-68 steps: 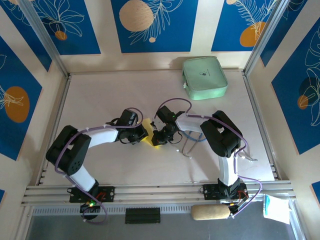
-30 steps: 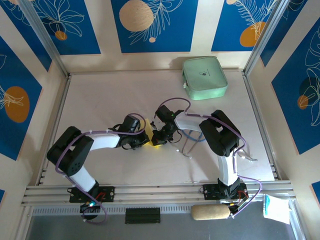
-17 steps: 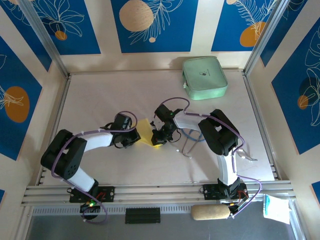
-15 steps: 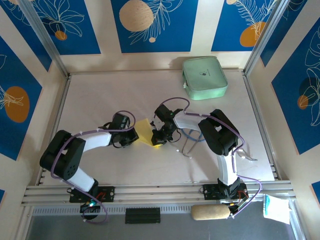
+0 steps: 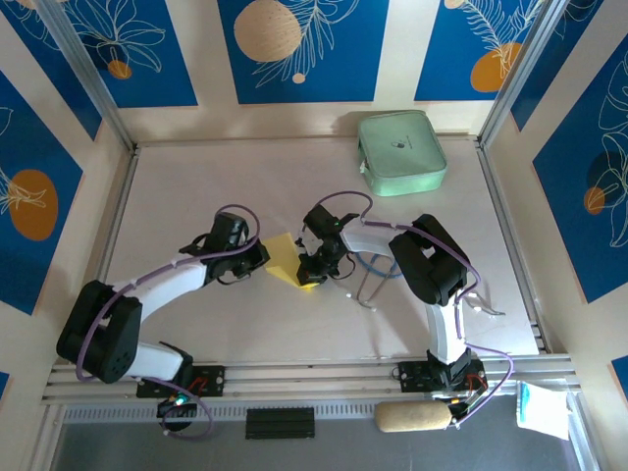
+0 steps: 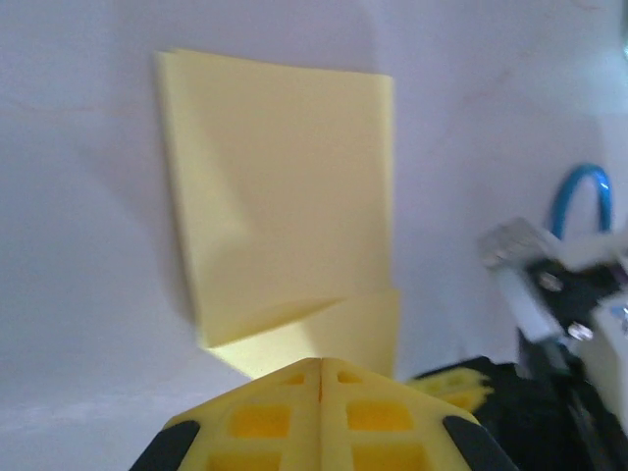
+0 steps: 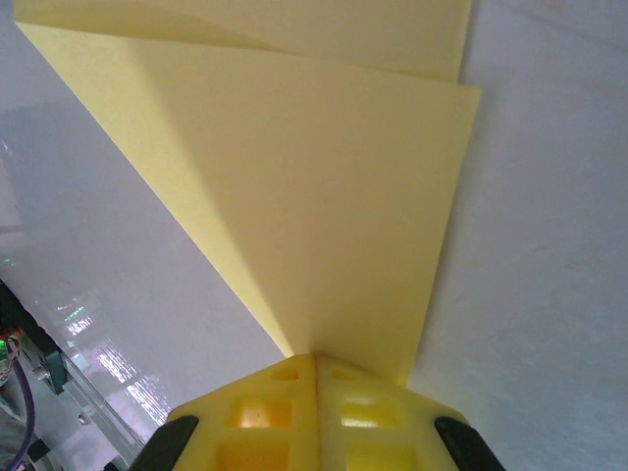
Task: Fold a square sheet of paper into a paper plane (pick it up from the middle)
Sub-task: Third fold the triangle at the center of the table.
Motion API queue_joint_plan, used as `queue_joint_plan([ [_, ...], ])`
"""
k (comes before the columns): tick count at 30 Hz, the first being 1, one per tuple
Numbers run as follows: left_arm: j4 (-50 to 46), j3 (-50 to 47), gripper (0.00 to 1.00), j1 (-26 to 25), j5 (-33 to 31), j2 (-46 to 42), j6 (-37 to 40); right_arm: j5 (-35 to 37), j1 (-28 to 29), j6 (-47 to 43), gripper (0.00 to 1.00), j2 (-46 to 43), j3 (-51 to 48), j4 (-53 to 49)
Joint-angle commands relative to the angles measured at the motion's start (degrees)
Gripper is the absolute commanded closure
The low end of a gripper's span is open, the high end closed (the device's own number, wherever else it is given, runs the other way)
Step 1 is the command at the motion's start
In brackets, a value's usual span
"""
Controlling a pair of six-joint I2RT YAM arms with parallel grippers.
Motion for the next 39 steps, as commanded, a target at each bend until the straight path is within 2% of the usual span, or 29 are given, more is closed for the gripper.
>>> queue_joint_plan([
  [1, 5.81, -0.65, 0.93, -2.75, 2.47, 2.92, -3.65, 5.0, -0.3, 0.77, 0.98, 3.65, -0.89, -3.69],
  [5, 7.52, 0.68, 0.94, -4.83, 3.15, 8.28, -4.3, 4.66, -0.35, 0.57, 0.98, 3.41, -0.54, -3.6],
  [10, 6.6, 0.58, 0.95, -5.12, 1.7, 12.05, -4.63, 3.8, -0.46, 0.03, 0.98, 2.41, -0.51, -3.04],
  [19, 1.04, 1.01, 0.97, -5.08, -1.64, 14.21, -4.74, 0.6, -0.52, -3.27, 0.98, -1.21, -0.62, -1.86],
  [25, -0.65, 1.63, 0.97, -5.14, -1.7, 15.48, -4.63, -0.96, 0.0, -4.56, 0.97, -4.7, 0.68, -0.22],
  [39, -5.69, 3.39, 0.97, -5.07, -3.26, 16.65, -4.82, 2.26, 1.24, -4.52, 0.97, 0.44, 2.5, -1.28],
])
